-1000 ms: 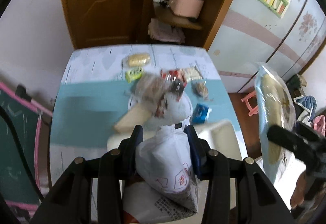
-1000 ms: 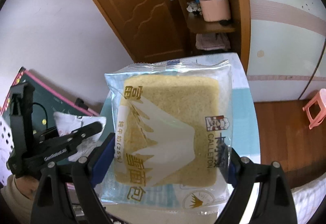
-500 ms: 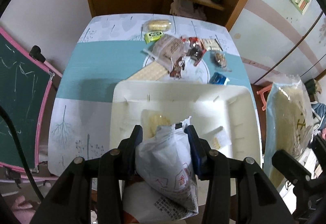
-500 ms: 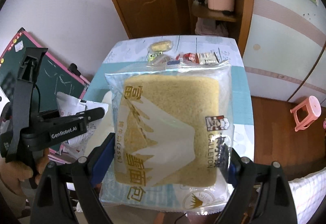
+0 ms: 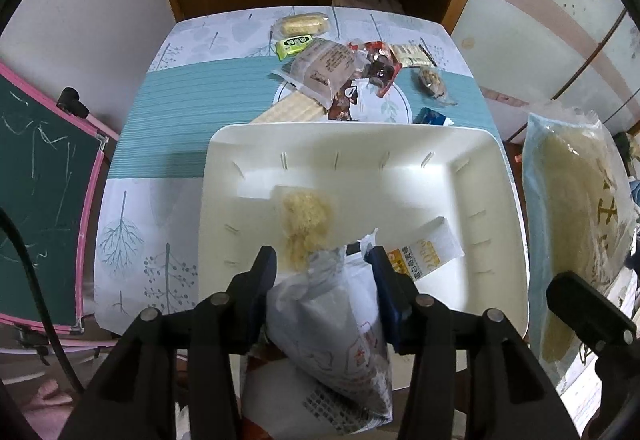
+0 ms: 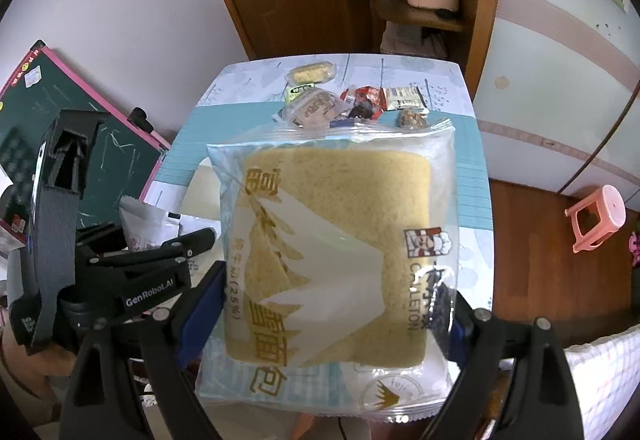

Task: Organize snacks
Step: 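Carry both packs over the tray and release them inside, then move both grippers back over the remaining snacks on the table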

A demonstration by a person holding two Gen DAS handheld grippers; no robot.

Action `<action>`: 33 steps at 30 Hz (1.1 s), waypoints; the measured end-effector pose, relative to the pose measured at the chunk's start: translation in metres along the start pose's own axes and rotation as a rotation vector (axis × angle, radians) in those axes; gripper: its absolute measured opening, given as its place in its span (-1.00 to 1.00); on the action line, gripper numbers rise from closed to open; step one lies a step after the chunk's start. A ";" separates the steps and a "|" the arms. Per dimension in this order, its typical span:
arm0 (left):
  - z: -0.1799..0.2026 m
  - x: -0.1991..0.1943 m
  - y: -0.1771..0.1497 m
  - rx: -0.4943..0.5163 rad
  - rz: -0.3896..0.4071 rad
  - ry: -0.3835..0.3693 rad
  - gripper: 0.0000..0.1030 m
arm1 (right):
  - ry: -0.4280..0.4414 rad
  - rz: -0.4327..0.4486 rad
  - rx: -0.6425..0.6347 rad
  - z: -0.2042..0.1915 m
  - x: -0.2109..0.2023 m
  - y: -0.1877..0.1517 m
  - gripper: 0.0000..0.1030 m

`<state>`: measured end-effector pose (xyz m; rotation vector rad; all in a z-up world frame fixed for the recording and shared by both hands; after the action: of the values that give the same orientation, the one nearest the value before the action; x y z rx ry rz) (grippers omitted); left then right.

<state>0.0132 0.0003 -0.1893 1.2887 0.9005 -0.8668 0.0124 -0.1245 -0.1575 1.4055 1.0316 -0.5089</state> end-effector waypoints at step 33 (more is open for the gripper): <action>-0.013 -0.010 -0.002 -0.071 0.047 0.034 0.92 | -0.016 0.033 -0.027 -0.002 -0.003 0.002 0.84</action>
<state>0.0061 0.0135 -0.1818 1.2619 0.9167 -0.7716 0.0123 -0.1230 -0.1537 1.3902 0.9979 -0.4794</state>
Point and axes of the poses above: each gripper's, at about its wrist camera, not at the fingertips, and x roughly the way its jaws point, z to its right, y to its top, the point moved 8 cm from there along x, roughly the way its jaws point, and after that the axes turned 5 degrees about z, right-handed, at the moved point
